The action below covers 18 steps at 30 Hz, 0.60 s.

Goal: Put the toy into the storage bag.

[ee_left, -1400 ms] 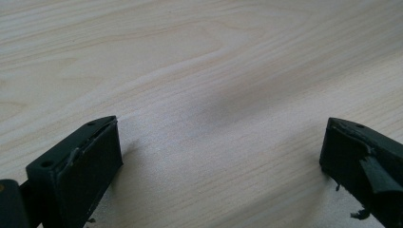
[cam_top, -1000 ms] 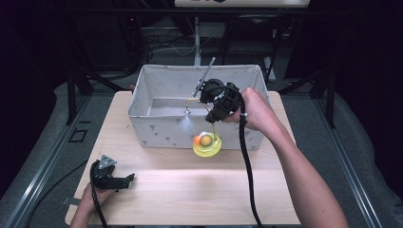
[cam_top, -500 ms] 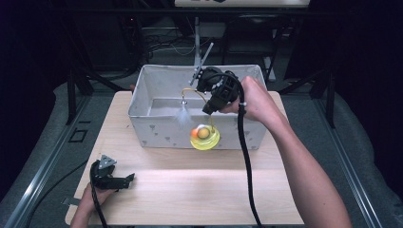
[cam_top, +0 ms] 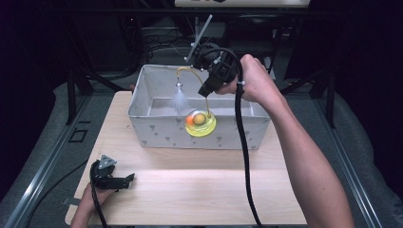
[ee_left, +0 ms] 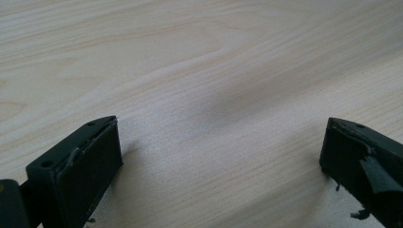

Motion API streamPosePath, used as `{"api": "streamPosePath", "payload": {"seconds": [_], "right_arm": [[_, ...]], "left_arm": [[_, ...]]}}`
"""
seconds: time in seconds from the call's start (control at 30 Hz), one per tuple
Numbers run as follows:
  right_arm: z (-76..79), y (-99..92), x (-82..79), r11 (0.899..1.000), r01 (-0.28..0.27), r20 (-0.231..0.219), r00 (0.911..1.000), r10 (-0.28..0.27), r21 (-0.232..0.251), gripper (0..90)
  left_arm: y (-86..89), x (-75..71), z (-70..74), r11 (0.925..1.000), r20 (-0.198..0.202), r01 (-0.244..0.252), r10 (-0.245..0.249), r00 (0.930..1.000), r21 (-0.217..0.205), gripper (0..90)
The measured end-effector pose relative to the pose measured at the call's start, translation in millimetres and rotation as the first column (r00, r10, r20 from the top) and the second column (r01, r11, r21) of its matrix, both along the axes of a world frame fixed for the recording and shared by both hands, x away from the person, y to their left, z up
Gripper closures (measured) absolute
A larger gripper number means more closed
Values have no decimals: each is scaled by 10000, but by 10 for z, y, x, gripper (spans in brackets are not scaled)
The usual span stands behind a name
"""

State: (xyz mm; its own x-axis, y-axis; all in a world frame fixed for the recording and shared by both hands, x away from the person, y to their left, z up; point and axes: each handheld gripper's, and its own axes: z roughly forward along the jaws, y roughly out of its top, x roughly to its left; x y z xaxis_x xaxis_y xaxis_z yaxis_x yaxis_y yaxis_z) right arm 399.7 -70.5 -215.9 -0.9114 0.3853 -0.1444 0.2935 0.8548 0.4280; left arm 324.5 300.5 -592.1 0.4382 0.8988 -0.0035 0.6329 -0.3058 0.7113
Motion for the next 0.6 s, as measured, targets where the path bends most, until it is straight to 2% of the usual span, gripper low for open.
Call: {"api": "streamPosePath", "payload": {"seconds": [0.27, 0.6], "right_arm": [[201, 20, 148, 9992, 370, 61, 9993, -371, 160, 881], [328, -2, 353, 9951, 902, 93, 9958, -906, 405, 881]], "left_arm": [[0, 0, 0, 10000, -2, 1, -1, 10000, 2, 0], [0, 0, 0, 10000, -6, 3, -3, 10000, -10, 1]]}}
